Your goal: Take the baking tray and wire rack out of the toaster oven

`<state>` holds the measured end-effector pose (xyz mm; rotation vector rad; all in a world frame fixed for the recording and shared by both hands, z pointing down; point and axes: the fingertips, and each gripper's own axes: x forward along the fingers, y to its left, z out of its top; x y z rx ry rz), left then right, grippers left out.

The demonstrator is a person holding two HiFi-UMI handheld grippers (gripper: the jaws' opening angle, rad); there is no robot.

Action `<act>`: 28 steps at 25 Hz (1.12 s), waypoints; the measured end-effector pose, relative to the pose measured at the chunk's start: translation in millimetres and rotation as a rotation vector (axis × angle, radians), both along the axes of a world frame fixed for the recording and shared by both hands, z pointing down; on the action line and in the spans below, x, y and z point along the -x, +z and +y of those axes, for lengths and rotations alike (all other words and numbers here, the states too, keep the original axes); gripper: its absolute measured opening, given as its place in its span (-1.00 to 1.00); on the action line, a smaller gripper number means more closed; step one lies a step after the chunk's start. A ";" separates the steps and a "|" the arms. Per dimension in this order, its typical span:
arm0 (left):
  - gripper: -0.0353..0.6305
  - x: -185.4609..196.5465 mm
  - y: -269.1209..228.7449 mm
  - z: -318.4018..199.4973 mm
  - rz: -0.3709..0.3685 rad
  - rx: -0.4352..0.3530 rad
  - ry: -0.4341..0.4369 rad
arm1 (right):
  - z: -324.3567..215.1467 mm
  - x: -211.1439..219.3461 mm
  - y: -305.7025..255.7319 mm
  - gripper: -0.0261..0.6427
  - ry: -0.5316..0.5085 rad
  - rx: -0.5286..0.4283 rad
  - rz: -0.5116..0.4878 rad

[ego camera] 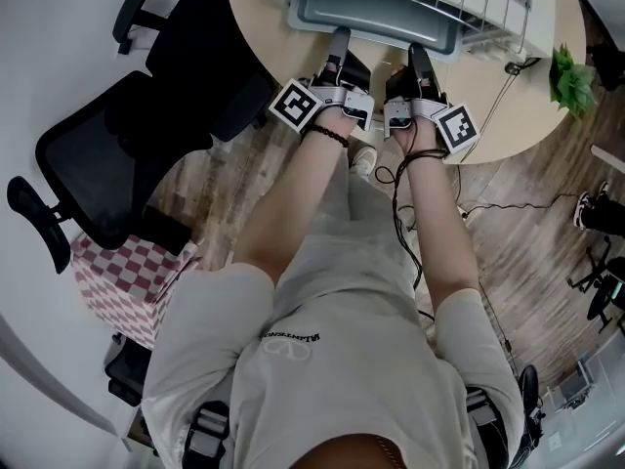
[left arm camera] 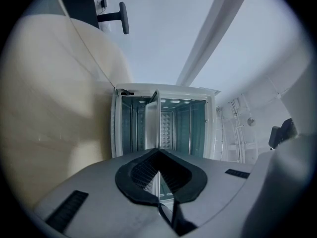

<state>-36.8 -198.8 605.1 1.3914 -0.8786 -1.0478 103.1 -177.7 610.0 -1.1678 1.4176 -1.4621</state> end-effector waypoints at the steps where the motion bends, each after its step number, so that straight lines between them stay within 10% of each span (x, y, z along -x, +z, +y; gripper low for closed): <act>1: -0.89 -0.1 -1.0 4.2 0.002 0.002 -0.001 | 3.8 -0.2 -1.0 -0.85 -0.002 0.001 0.000; 28: -0.89 14.4 -34.4 114.0 -0.010 -0.014 -0.011 | 111.0 16.2 -36.3 -0.85 -0.102 0.005 0.009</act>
